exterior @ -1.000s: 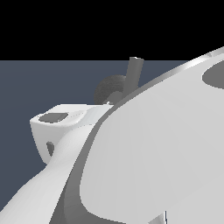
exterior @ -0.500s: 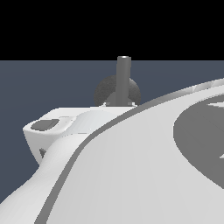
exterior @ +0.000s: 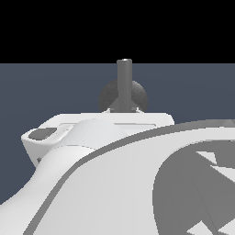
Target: Turn on the faucet by rotating a designated handle.
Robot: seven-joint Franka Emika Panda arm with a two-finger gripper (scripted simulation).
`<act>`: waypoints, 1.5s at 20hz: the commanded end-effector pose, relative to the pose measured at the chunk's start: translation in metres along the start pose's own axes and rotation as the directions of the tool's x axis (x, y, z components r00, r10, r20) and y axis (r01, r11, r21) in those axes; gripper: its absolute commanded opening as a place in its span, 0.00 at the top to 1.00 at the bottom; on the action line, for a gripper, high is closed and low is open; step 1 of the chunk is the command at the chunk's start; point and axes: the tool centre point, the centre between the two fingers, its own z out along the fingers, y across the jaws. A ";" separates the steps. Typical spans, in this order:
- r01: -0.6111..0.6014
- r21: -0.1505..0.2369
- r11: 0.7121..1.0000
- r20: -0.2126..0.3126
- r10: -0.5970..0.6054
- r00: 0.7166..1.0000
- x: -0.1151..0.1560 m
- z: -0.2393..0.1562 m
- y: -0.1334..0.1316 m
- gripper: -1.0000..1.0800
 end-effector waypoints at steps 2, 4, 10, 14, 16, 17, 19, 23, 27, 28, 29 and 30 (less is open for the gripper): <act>-0.092 -0.115 0.989 -0.040 0.088 0.995 0.002 -0.009 0.059 1.00; -0.092 -0.116 0.989 -0.039 0.088 0.995 0.003 -0.009 0.062 1.00; -0.091 -0.118 0.989 -0.034 0.088 0.996 0.006 -0.010 0.073 1.00; -0.091 -0.120 0.989 -0.031 0.088 0.996 0.008 -0.011 0.081 1.00; -0.091 -0.121 0.989 -0.029 0.088 0.996 0.009 -0.011 0.085 1.00; -0.091 -0.121 0.989 -0.029 0.088 0.996 0.010 -0.012 0.087 1.00; -0.091 -0.122 0.988 -0.027 0.088 0.996 0.011 -0.012 0.090 1.00; -0.090 -0.123 0.988 -0.024 0.088 0.996 0.013 -0.013 0.098 1.00; -0.090 -0.125 0.988 -0.021 0.088 0.996 0.015 -0.014 0.106 1.00; -0.090 -0.125 0.988 -0.020 0.088 0.996 0.015 -0.014 0.108 1.00; -0.090 -0.125 0.988 -0.019 0.088 0.996 0.016 -0.014 0.110 1.00; -0.090 -0.126 0.988 -0.018 0.088 0.996 0.016 -0.014 0.112 1.00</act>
